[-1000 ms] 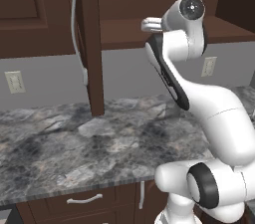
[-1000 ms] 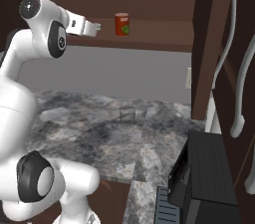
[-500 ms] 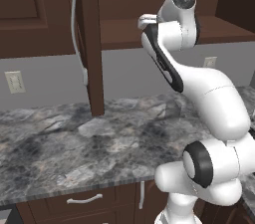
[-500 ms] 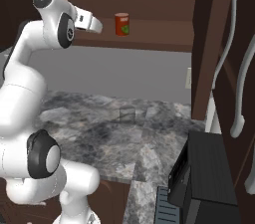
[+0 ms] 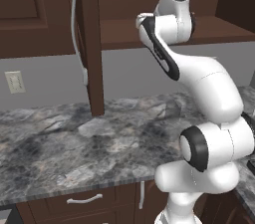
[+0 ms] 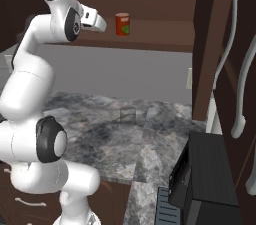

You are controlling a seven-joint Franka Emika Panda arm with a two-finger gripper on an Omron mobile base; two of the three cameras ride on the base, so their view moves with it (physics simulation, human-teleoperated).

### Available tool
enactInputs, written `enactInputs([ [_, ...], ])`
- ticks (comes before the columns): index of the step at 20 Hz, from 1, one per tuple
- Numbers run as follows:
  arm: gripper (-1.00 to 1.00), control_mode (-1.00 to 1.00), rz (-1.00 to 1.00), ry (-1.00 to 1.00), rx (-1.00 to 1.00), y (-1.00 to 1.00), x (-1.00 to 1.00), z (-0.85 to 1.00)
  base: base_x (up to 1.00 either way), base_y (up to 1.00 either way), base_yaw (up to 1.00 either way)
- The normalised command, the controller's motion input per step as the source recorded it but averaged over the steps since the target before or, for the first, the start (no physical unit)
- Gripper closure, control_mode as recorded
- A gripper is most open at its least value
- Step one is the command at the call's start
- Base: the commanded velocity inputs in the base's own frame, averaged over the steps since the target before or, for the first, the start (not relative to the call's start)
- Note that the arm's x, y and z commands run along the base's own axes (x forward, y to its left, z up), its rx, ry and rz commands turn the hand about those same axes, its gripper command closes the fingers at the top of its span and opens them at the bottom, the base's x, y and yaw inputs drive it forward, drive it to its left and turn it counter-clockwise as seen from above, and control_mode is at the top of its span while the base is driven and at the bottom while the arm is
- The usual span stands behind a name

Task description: Restock the canned food cabinet by taking the new fresh canned food from the counter and placing it in the cabinet. Then, take the old canned food from the cabinet and place it on the counter.

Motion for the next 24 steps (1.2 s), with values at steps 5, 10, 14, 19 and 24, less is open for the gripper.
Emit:
enactInputs([
  [5, -1.00, -1.00, 0.01, 0.00, -0.03, 0.00, 0.36, -0.13, 0.00, 0.00, 0.00],
  [10, -1.00, -1.00, 0.00, 0.00, 0.00, 0.00, 0.39, -0.03, 0.00, 0.00, 0.00],
  [14, -1.00, -1.00, 0.00, 0.05, 0.00, 0.00, 0.41, 0.00, 0.00, 0.00, 0.00],
  [19, -1.00, -1.00, 0.00, 0.06, 0.00, 0.00, 0.34, -0.02, 0.00, 0.00, 0.00],
  [24, -1.00, -1.00, 0.00, 0.03, -0.02, 0.00, 0.16, -0.19, 0.00, 0.00, 0.00],
])
